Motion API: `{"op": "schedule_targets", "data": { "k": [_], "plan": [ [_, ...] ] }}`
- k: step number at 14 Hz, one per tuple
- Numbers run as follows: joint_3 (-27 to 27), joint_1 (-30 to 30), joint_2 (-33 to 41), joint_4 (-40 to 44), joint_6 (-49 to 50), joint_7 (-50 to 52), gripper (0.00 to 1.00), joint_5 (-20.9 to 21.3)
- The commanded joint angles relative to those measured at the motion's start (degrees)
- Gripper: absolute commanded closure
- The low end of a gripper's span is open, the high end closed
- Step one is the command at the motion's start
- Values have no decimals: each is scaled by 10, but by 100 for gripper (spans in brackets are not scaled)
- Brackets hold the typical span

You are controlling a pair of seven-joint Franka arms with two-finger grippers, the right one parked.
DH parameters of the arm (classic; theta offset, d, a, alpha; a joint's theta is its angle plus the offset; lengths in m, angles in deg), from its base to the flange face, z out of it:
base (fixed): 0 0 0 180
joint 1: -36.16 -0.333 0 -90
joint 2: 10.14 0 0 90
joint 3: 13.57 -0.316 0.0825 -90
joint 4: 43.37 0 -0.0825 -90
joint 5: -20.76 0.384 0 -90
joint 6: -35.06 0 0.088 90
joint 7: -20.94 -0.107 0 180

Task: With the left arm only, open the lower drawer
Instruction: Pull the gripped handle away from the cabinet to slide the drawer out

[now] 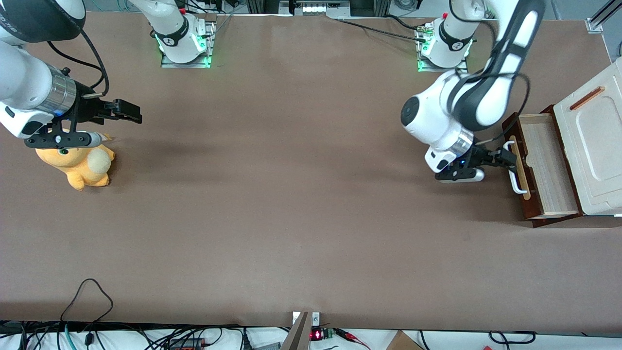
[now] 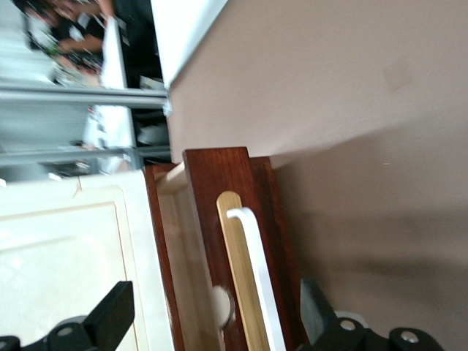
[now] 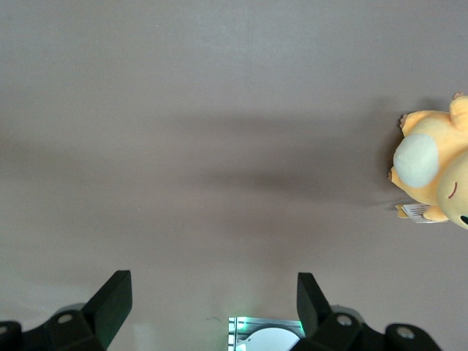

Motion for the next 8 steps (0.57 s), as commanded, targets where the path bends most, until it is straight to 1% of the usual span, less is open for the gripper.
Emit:
{"op": "schedule_targets", "data": {
  "k": [1,2,4,7,8],
  "plan": [
    [0,-36,53,56,-12,-121,0,-161],
    [-4,-49,63,74,-11,-167,0,-213],
    [-16,-71,79,102,-7,-244,0,-296],
    [-73,-87,99,151,34,-376,0,-463],
    [-86,-87,100,167,51,-398,0,-499]
  ]
}}
